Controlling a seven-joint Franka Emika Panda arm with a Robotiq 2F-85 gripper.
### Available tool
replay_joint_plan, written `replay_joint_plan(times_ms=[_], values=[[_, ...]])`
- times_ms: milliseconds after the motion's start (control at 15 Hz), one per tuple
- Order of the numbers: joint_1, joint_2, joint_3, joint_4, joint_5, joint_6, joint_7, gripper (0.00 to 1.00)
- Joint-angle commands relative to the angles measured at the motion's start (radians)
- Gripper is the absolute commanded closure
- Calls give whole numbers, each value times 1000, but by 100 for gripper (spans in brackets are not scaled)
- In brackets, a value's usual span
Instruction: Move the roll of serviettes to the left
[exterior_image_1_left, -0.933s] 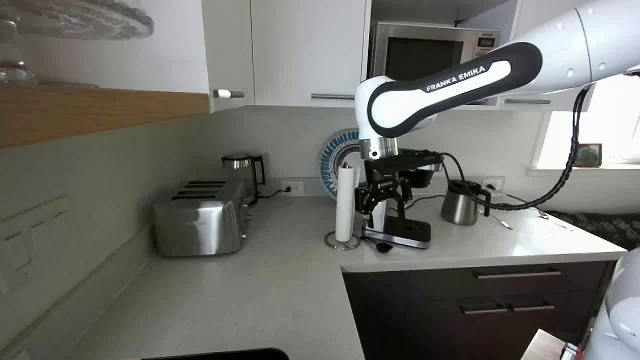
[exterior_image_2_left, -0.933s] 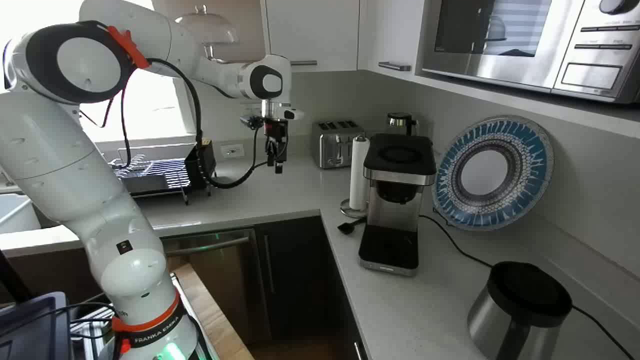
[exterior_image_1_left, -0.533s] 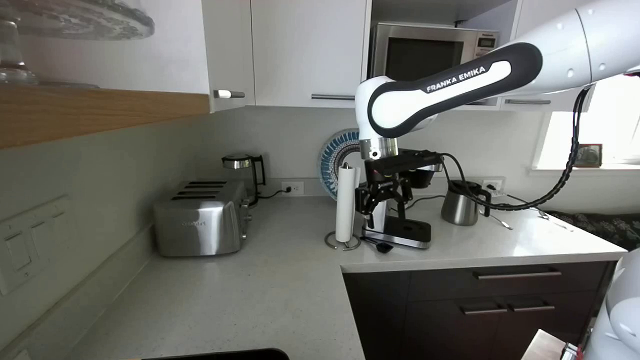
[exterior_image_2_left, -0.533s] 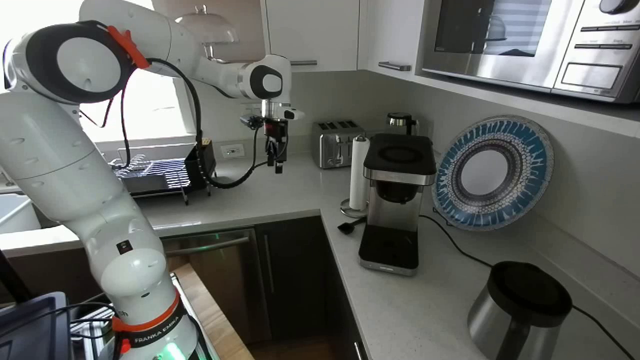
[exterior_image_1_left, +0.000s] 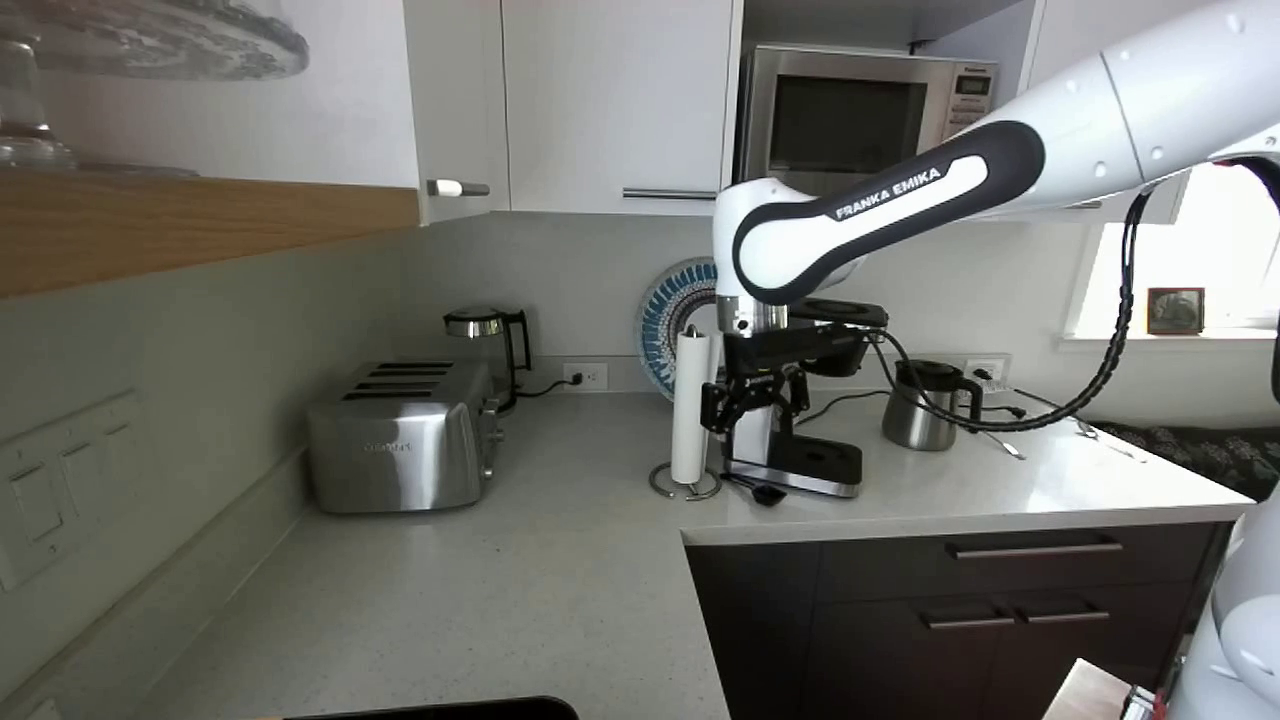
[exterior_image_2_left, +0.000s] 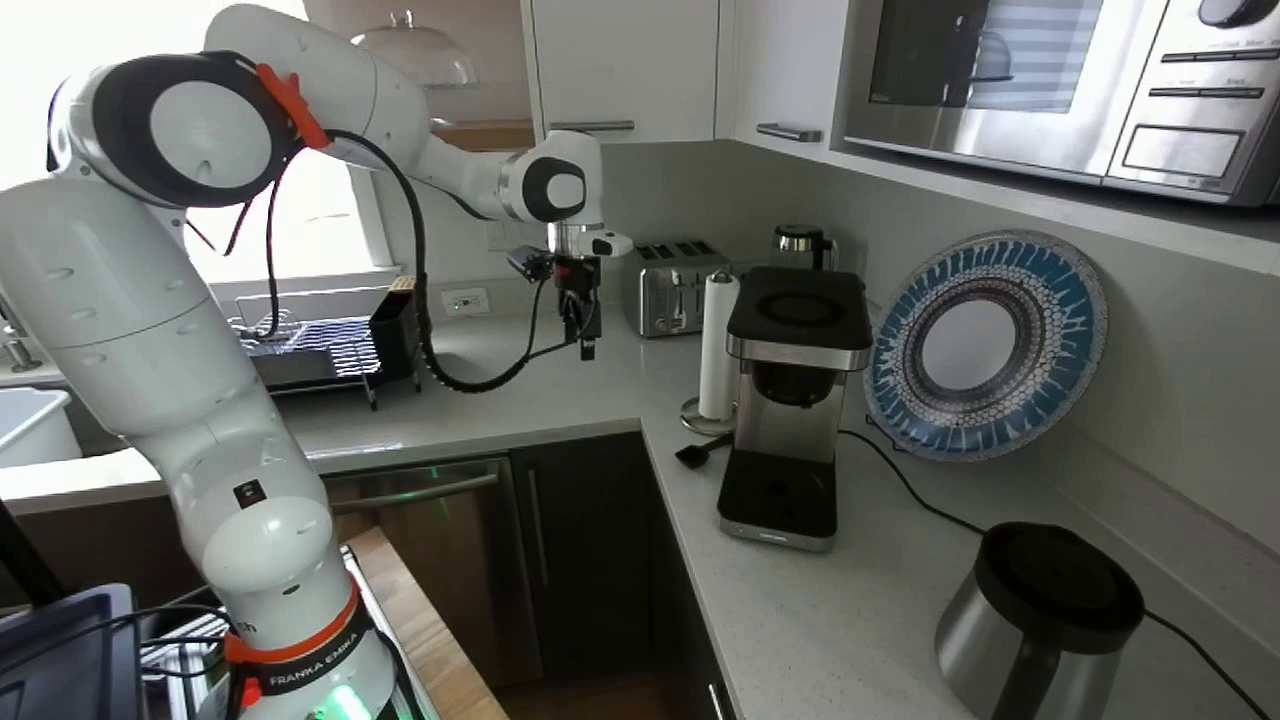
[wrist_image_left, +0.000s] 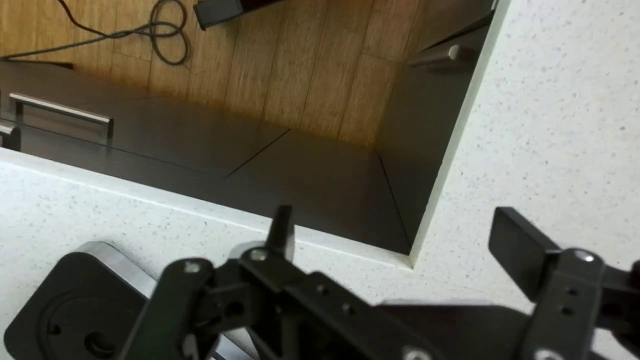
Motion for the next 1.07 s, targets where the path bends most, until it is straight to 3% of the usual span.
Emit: replay_joint_plan(times_ms=[0,600,667,1000], values=[[11,77,-24,-29,-73,157,59,0],[28,270,-122,-83,-214,605,294,0],[37,242,-118,-74,-172,544,237,0],[42,274,-140,-77,-181,595,254,0]])
